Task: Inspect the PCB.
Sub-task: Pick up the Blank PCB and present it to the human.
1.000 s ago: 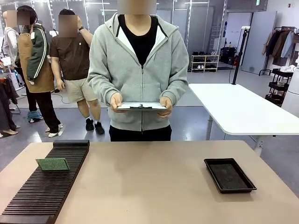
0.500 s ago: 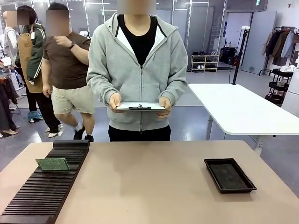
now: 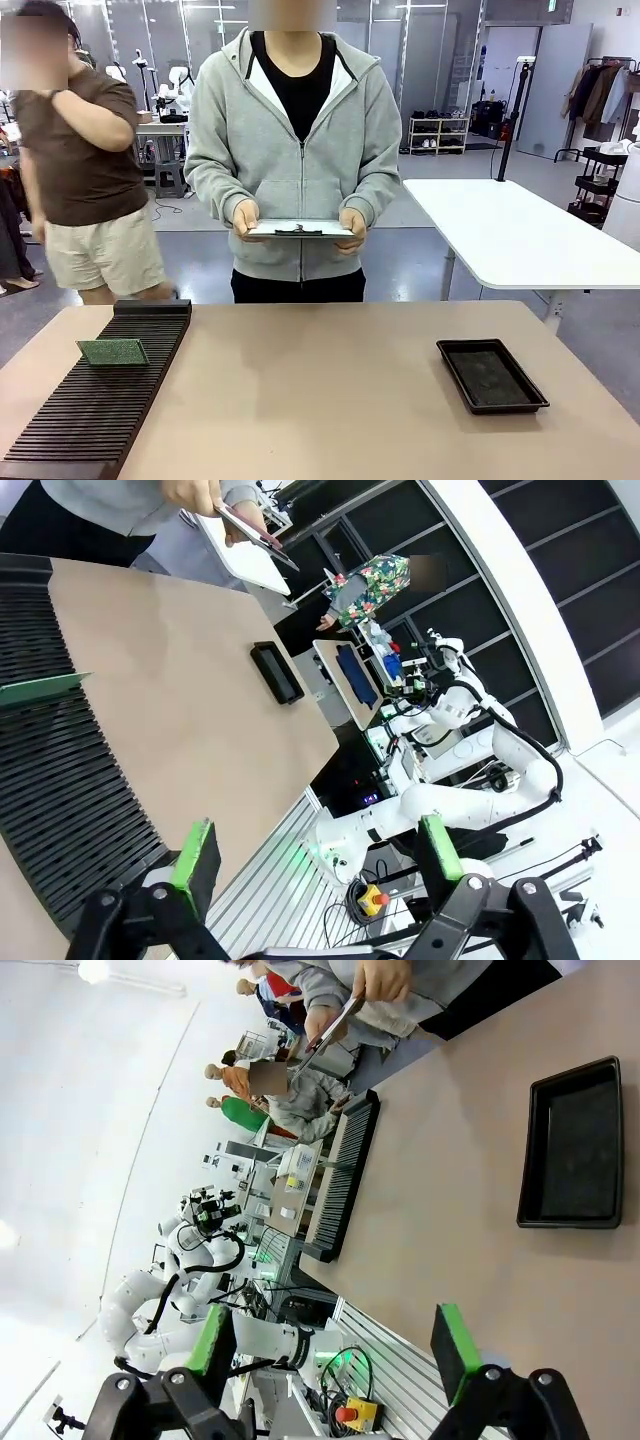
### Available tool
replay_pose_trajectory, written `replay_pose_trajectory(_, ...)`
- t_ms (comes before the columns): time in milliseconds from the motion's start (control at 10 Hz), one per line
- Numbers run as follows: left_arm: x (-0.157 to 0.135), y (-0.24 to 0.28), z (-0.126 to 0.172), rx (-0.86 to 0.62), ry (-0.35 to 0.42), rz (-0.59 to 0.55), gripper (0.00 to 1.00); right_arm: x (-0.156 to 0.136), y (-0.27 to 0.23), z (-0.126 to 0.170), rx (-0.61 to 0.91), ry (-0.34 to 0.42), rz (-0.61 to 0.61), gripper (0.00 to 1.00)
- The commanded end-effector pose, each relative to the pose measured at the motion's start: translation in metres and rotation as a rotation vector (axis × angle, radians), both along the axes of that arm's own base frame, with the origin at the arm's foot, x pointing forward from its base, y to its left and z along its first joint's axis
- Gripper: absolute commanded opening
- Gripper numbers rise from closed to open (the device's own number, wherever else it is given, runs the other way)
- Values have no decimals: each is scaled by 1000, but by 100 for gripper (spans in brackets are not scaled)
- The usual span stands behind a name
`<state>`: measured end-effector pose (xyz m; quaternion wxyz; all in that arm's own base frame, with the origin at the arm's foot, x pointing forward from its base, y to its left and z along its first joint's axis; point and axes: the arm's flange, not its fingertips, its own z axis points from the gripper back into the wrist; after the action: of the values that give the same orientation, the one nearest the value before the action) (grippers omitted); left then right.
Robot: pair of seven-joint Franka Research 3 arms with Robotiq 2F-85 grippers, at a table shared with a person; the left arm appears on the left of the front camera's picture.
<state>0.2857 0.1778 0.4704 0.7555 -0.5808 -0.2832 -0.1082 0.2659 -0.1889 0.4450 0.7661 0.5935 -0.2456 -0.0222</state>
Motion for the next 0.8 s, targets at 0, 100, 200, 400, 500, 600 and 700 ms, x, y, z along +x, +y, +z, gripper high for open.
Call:
replay_pose_trajectory(0, -1, 1, -1, -4, -19, -16, 100, 1, -1, 1, 2, -16, 5, 100)
replay_pose_trajectory(100, -1, 1, -1, -4, -19, -16, 100, 1, -1, 1, 2, -16, 5, 100)
replay_pose_trajectory(200, -1, 1, -1, -4, -19, -16, 100, 1, -1, 1, 2, -16, 5, 100)
replay_pose_trajectory(400, -1, 1, -1, -4, -19, -16, 100, 1, -1, 1, 2, -16, 5, 100)
replay_pose_trajectory(500, -1, 1, -1, -4, -19, -16, 100, 1, -1, 1, 2, -16, 5, 100)
replay_pose_trajectory(600, -1, 1, -1, -4, -19, -16, 100, 1, -1, 1, 2, -16, 5, 100)
replay_pose_trajectory(700, -1, 1, -1, -4, -19, -16, 100, 1, -1, 1, 2, -16, 5, 100)
